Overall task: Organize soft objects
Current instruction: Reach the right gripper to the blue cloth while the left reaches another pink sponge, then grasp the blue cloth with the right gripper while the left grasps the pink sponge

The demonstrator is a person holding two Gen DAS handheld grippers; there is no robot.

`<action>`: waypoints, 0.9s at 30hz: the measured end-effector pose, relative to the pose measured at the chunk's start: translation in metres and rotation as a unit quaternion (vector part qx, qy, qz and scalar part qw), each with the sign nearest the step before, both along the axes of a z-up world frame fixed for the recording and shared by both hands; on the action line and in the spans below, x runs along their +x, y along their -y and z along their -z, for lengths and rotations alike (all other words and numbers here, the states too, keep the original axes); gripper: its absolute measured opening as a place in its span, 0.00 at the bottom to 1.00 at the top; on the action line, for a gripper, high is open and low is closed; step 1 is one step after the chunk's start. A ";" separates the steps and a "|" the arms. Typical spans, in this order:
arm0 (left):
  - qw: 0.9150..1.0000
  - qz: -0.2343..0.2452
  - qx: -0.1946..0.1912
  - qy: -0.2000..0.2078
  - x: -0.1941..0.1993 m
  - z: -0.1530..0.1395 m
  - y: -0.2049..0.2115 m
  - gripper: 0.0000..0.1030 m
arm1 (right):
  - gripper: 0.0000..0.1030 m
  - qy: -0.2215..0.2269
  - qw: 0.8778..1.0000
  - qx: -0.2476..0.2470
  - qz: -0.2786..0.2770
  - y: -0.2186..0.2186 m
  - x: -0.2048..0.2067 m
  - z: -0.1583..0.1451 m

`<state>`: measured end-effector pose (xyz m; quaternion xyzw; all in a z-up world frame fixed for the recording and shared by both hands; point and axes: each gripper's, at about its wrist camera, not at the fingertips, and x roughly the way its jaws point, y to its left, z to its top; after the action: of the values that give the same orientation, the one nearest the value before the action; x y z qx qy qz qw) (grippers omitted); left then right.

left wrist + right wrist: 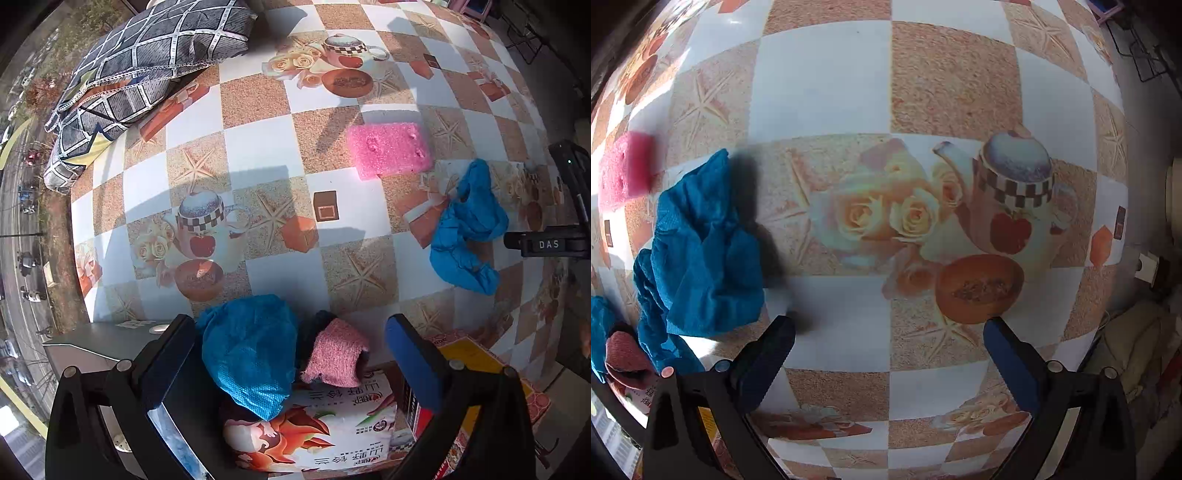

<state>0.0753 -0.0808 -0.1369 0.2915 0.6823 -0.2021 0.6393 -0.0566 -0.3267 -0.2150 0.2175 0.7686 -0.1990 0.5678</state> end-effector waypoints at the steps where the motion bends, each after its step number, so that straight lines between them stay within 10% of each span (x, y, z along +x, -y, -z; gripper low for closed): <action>1: 1.000 0.002 -0.003 0.002 0.002 -0.001 0.004 1.00 | 1.00 0.004 1.000 0.001 0.030 0.011 -0.014 -0.003; 5: 1.000 0.003 -0.009 0.009 0.009 -0.005 0.018 1.00 | 1.00 0.153 0.981 0.080 0.088 0.015 -0.029 -0.036; 8: 1.000 -0.004 0.002 0.024 0.016 -0.007 0.027 1.00 | 1.00 0.212 0.971 0.106 0.023 -0.016 0.005 -0.055; 15: 0.999 -0.029 0.015 0.027 0.028 0.000 0.036 1.00 | 1.00 0.147 0.977 0.014 -0.155 -0.081 0.069 -0.022; 21: 1.000 -0.014 0.000 0.013 0.033 0.024 0.074 1.00 | 1.00 0.131 0.991 0.003 0.011 -0.007 -0.004 -0.013; 27: 1.000 0.002 0.003 0.012 0.034 0.051 0.114 1.00 | 1.00 0.186 0.978 0.040 0.085 0.037 -0.066 -0.026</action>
<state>0.1096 -0.1944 -0.1880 0.2968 0.6747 -0.1980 0.6462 -0.1225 -0.3633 -0.1885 0.3379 0.6353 -0.1716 0.6729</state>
